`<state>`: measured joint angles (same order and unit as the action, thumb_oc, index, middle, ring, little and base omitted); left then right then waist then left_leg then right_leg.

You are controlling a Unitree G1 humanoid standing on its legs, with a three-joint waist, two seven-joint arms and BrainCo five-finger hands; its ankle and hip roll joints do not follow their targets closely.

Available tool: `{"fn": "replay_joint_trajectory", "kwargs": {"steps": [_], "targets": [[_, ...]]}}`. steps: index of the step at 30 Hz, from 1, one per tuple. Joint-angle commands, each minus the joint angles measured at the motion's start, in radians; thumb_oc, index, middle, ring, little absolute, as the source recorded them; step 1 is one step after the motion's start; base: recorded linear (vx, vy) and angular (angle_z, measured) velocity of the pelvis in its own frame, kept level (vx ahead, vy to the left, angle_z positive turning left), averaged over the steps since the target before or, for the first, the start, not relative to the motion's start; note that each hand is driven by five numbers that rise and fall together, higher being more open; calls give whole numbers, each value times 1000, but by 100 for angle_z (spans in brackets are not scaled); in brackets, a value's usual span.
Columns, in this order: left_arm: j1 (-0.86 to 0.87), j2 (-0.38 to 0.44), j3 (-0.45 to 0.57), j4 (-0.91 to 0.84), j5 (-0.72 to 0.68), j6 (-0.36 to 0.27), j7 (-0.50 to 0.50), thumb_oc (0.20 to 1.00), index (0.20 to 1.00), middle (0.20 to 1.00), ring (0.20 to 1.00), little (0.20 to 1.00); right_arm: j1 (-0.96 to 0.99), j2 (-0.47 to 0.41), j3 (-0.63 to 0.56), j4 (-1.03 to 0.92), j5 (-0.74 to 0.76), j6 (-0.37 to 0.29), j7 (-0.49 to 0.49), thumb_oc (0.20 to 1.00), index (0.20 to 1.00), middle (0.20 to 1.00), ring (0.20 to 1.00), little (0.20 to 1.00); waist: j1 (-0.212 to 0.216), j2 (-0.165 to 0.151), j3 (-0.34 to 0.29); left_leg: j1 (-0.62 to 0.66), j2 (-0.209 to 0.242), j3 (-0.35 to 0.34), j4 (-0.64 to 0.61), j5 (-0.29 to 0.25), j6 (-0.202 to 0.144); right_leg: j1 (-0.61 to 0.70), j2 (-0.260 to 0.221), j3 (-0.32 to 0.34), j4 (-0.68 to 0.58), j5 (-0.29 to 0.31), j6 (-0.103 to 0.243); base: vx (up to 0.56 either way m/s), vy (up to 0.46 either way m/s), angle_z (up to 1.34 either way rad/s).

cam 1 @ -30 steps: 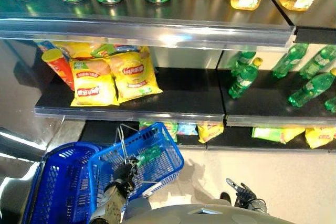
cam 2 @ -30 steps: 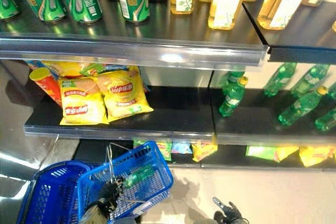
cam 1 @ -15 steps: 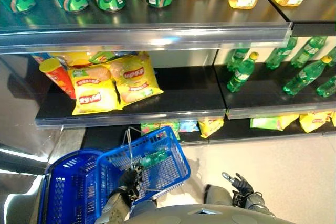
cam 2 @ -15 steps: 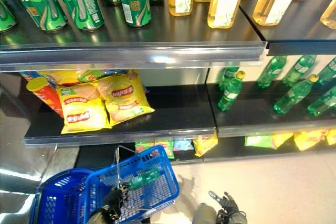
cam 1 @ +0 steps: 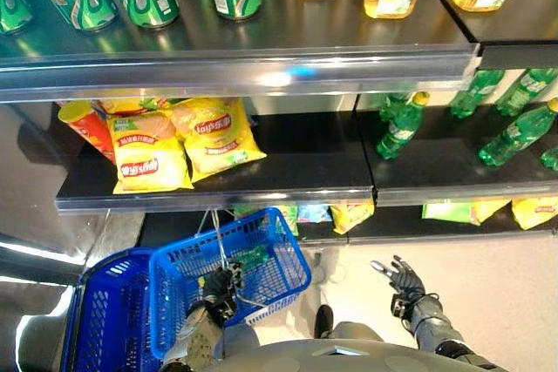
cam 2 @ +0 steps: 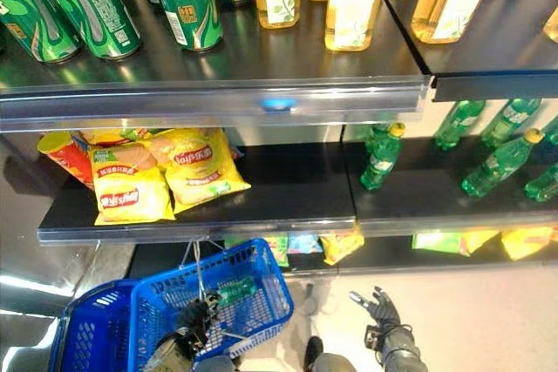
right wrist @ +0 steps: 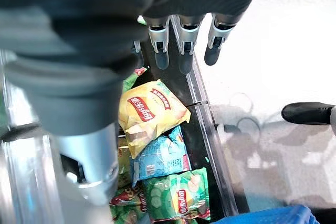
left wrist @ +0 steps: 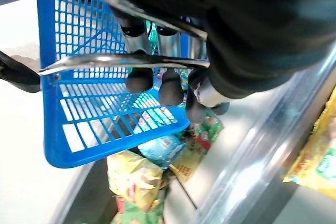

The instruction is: Pick up the snacks into the basket

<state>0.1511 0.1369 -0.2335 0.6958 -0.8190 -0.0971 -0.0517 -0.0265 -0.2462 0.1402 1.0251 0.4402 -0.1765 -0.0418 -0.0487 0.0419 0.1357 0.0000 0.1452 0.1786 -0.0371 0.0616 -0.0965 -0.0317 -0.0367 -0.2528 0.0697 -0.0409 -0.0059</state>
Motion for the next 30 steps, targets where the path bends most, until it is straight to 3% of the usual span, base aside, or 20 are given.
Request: {"fn": "replay_joint_trajectory", "kwargs": {"steps": [1, 9, 10, 14, 17, 30], "targets": [[12, 4, 9, -179, 5, -84, -70, 200, 200, 200, 200, 200, -9, 17, 38, -48, -41, -38, 5, 1000, 1000, 1000, 1000, 1000, 28, -41, -53, -20, -56, 7, 21, -8, 40, 39, -106, 65, -47, 76, 118, 30, 81, 1], [23, 20, 4, -225, -23, -77, -61, 200, 200, 200, 200, 200, 22, 27, 68, -208, -43, -40, 6, 1000, 1000, 1000, 1000, 1000, 27, -49, -7, -47, -69, 26, 107, -59, 68, -3, -127, 65, 35, 50, 120, -43, 27, -9], [9, 23, -4, -234, -32, -77, -51, 200, 200, 200, 200, 200, 18, 20, 76, -251, -39, -46, 5, 1000, 1000, 1000, 1000, 1000, 22, -52, 26, -91, -63, 23, 169, -72, 68, -44, -134, 64, 88, 40, 117, -153, 0, -4], [-24, 26, -23, -233, -37, -83, -42, 200, 200, 200, 200, 200, -3, 15, 86, -274, -33, -50, -2, 1000, 1000, 1000, 1000, 1000, 15, -55, 57, -165, -46, 11, 255, -90, 69, -106, -138, 60, 157, 22, 109, -165, -25, 2], [-74, 24, -55, -245, -59, -91, -29, 200, 200, 200, 200, 200, -43, 14, 95, -292, -10, -59, -16, 1000, 1000, 1000, 1000, 1000, 6, -54, 89, -267, -29, -9, 374, -126, 73, -201, -149, 58, 278, -14, 102, -168, -27, 8], [-186, 7, -88, -265, -111, -117, 20, 200, 200, 200, 200, 200, -152, 17, 102, -381, 36, -101, -62, 1000, 1000, 1000, 1000, 1000, 2, -43, 116, -536, 21, -29, 680, -229, 92, -480, -161, 79, 580, -120, 73, -88, -15, -2]]}}
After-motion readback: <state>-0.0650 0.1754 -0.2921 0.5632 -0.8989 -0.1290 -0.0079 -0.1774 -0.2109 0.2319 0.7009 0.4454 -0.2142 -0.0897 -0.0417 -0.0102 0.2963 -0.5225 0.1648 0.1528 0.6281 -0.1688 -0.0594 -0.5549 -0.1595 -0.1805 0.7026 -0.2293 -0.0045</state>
